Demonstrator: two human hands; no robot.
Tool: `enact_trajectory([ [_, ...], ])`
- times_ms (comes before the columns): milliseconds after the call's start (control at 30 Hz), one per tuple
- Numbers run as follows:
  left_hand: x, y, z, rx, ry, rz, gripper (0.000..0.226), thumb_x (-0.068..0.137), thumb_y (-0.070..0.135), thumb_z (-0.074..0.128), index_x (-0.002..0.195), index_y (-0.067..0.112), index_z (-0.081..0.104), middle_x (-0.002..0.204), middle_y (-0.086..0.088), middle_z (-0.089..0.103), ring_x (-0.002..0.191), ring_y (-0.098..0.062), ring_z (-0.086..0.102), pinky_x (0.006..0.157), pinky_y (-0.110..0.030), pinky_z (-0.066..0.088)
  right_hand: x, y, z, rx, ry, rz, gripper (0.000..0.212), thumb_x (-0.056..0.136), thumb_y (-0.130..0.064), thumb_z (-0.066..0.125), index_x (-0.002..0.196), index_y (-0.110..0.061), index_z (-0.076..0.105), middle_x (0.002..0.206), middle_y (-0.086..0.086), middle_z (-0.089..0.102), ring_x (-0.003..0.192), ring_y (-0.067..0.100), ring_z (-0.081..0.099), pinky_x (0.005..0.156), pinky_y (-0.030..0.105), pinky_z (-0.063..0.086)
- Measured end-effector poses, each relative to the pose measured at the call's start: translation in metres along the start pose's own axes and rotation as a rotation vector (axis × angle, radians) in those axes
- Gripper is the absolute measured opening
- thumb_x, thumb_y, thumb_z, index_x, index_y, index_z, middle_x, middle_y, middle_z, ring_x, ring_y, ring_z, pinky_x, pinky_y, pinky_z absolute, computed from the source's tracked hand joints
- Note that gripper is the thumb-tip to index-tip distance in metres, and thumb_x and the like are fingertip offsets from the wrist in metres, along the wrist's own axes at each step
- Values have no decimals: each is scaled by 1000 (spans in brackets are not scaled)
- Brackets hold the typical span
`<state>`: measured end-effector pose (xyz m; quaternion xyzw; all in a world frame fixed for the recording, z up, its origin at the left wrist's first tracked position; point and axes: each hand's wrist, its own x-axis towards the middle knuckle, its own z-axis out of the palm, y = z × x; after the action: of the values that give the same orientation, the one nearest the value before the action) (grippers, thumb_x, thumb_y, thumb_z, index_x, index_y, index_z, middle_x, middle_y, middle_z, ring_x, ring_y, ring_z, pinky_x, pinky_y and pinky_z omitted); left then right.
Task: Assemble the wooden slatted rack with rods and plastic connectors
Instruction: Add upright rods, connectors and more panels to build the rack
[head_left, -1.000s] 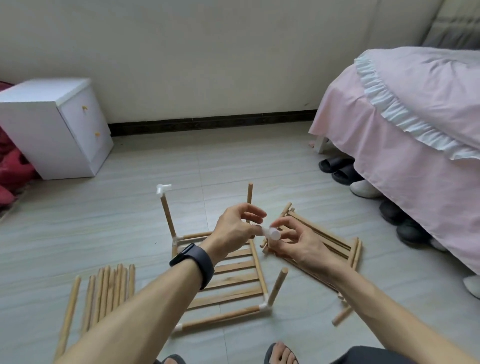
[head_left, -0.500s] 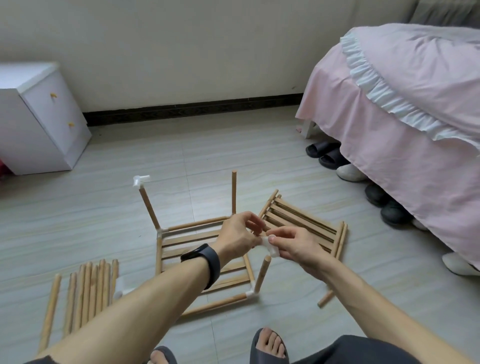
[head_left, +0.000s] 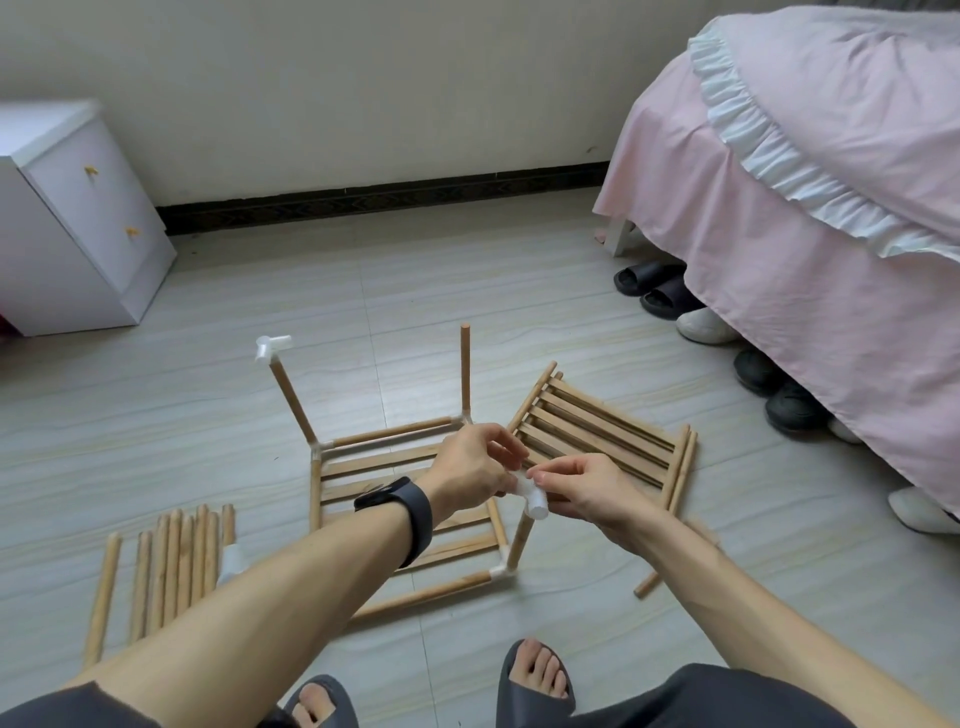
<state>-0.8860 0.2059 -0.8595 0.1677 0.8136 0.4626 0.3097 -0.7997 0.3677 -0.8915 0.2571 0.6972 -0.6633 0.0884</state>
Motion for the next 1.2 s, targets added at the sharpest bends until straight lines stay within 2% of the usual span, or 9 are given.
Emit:
enact_trajectory([
  [100, 3, 1, 1, 16, 9, 20, 34, 76, -4, 81, 101, 16, 71, 99, 0, 72, 93, -12, 69, 76, -27, 62, -2, 0, -1, -40, -6, -6, 7, 93, -15, 72, 97, -14, 78, 94, -1, 79, 97, 15, 73, 90, 37, 59],
  [267, 8, 4, 4, 12, -21, 46, 34, 78, -9, 76, 104, 13, 72, 98, -2, 69, 94, -12, 68, 73, -22, 59, -6, 0, -4, -116, 9, -7, 11, 94, -20, 70, 102, -16, 77, 100, 4, 78, 97, 18, 74, 82, 35, 61],
  [367, 11, 6, 6, 18, -52, 58, 34, 81, -12, 69, 104, 13, 72, 95, -2, 66, 88, -10, 66, 69, -17, 56, -7, 1, -6, -132, 16, -10, 12, 92, -17, 72, 103, -18, 77, 97, 5, 78, 97, 21, 74, 86, 36, 60],
  [533, 18, 8, 10, 48, -104, 72, 30, 84, -9, 67, 99, 16, 73, 96, -4, 67, 91, -14, 64, 79, -27, 59, -8, 5, -7, -151, 35, -15, 12, 91, -19, 72, 102, -18, 77, 97, 7, 78, 90, 17, 72, 84, 35, 60],
  [767, 25, 6, 18, 215, -64, 112, 33, 88, -7, 59, 97, 21, 73, 98, 2, 64, 93, -13, 61, 78, -25, 56, -3, 14, -5, -178, 12, 12, 18, 95, -28, 69, 107, -16, 74, 100, 3, 77, 89, 17, 75, 87, 37, 59],
  [900, 26, 4, 19, 406, 51, 158, 26, 93, 6, 62, 113, 23, 66, 112, 2, 63, 105, -14, 61, 87, -28, 55, 0, 21, -3, -198, 8, 3, 22, 93, -35, 71, 105, -16, 73, 102, 3, 76, 88, 17, 75, 85, 37, 60],
  [1000, 23, 2, 9, 468, -111, 11, 34, 93, 20, 65, 126, 16, 57, 117, -3, 63, 107, -19, 60, 91, -32, 53, 0, 24, -2, -183, -10, 18, 26, 93, -39, 71, 103, -15, 70, 105, 7, 73, 88, 19, 76, 84, 37, 60],
  [1100, 14, -10, 0, 619, -308, -65, 45, 90, 41, 71, 128, 18, 61, 124, -2, 64, 111, -18, 59, 98, -36, 50, -2, 29, 3, -102, -25, 26, 22, 96, -35, 68, 100, -13, 65, 102, 9, 71, 89, 22, 76, 86, 37, 60],
  [1200, 6, -21, 1, 685, -276, 28, 39, 92, 48, 68, 116, 18, 69, 110, 0, 72, 100, -17, 65, 89, -36, 54, -5, 30, 8, -64, -17, 10, 12, 99, -31, 64, 100, -20, 70, 99, 5, 75, 91, 20, 76, 90, 38, 59],
])
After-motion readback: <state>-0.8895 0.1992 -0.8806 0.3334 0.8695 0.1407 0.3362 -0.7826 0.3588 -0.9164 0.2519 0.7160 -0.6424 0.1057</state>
